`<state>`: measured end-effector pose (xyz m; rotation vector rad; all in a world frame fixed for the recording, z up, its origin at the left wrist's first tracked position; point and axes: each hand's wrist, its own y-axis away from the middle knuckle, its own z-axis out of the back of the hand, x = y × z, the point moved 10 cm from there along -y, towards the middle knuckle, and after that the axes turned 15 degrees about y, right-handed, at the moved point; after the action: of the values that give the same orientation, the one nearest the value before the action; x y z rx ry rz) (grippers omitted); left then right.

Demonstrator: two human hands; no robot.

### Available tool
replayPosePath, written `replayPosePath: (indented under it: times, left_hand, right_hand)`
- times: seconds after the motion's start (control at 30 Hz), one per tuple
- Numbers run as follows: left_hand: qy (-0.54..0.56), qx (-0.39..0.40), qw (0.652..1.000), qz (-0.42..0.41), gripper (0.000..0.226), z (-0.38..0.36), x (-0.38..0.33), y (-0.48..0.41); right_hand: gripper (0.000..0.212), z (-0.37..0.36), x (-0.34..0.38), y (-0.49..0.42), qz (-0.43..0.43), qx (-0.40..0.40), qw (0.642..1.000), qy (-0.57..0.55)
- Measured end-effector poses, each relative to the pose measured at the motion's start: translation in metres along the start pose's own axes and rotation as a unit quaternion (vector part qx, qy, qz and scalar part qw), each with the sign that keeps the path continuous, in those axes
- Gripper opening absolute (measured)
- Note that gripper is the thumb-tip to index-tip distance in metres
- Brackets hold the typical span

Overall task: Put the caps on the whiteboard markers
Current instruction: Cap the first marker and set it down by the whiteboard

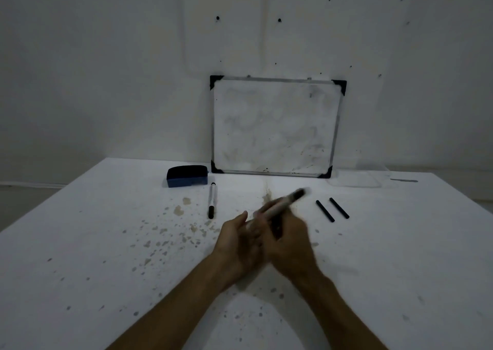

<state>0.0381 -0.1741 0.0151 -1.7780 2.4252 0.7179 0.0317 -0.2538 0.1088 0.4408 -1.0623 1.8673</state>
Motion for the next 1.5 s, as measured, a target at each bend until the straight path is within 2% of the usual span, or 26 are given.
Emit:
replayPosePath:
  times: [0.03,0.07,0.1,0.23,0.27,0.37,0.4,0.47,0.53,0.7,0.83,0.97,1.07,1.13,1.2,1.27,1.37,1.5]
  left_hand:
    - [0.018,0.011,1.000,0.010,0.056,-0.002,0.000,0.001]
    - [0.026,0.017,0.999,0.010,0.055,-0.004,-0.003,0.002]
    - [0.022,0.014,1.000,0.005,0.053,-0.003,-0.006,0.003]
    - [0.037,-0.005,0.999,-0.010,0.047,0.006,-0.020,0.000]
    - [0.035,-0.004,0.999,-0.008,0.048,0.009,-0.021,-0.003]
    - [0.001,0.006,1.000,0.006,0.052,0.004,-0.015,-0.002]
    - [-0.016,0.005,1.000,0.000,0.051,0.002,-0.014,0.000]
    - [-0.048,0.003,0.999,-0.024,0.047,-0.001,-0.017,0.002]
    - [-0.081,0.020,0.996,-0.039,0.043,-0.004,-0.020,0.001]
    - [-0.197,0.013,0.977,-0.085,0.029,-0.002,-0.036,0.000]
    - [-0.347,0.005,0.926,-0.147,0.024,-0.001,-0.054,0.001]
    - [-0.478,0.018,0.848,-0.229,0.021,-0.008,-0.068,0.011]
    - [-0.539,0.025,0.790,-0.292,0.024,-0.016,-0.070,0.020]
    - [-0.584,0.039,0.740,-0.330,0.025,-0.025,-0.067,0.027]
    - [-0.624,0.062,0.681,-0.378,0.024,-0.034,-0.064,0.034]
    - [-0.647,0.068,0.637,-0.414,0.023,-0.039,-0.061,0.037]
    - [-0.656,0.063,0.609,-0.441,0.021,-0.042,-0.059,0.039]
    - [-0.637,0.032,0.621,-0.456,0.020,-0.040,-0.062,0.041]
  right_hand:
    - [0.023,-0.019,-0.001,0.005,0.008,0.047,0.994,0.096]
    - [0.027,-0.029,-0.007,0.006,0.002,0.060,0.988,0.145]
    - [0.031,-0.029,-0.009,0.005,-0.003,0.046,0.989,0.141]
    - [0.034,-0.005,-0.001,0.000,0.022,-0.056,0.998,-0.009]
    - [0.035,-0.004,-0.001,0.001,0.038,-0.058,0.998,-0.001]
    - [0.032,-0.025,-0.009,0.005,0.040,-0.004,0.990,0.139]
    - [0.029,-0.024,-0.015,0.002,0.018,-0.008,0.993,0.118]
    - [0.020,-0.010,-0.027,-0.004,-0.050,-0.046,0.998,0.009]
    - [0.016,0.007,-0.036,-0.007,-0.105,-0.091,0.988,-0.064]
    - [0.020,0.022,-0.062,-0.009,-0.197,-0.114,0.967,-0.114]
    - [0.029,0.018,-0.086,-0.014,-0.260,-0.055,0.947,-0.183]
    - [0.037,0.025,-0.104,-0.018,-0.265,-0.014,0.952,-0.155]
    - [0.036,0.029,-0.108,-0.017,-0.249,0.024,0.966,-0.065]
    - [0.034,0.028,-0.105,-0.017,-0.210,0.046,0.976,0.045]
    - [0.036,0.023,-0.097,-0.018,-0.155,0.059,0.972,0.167]
    - [0.044,0.012,-0.093,-0.017,-0.110,0.076,0.962,0.239]
    - [0.046,-0.005,-0.094,-0.011,-0.098,0.105,0.944,0.297]
    - [0.042,-0.006,-0.092,-0.007,-0.093,0.072,0.937,0.330]
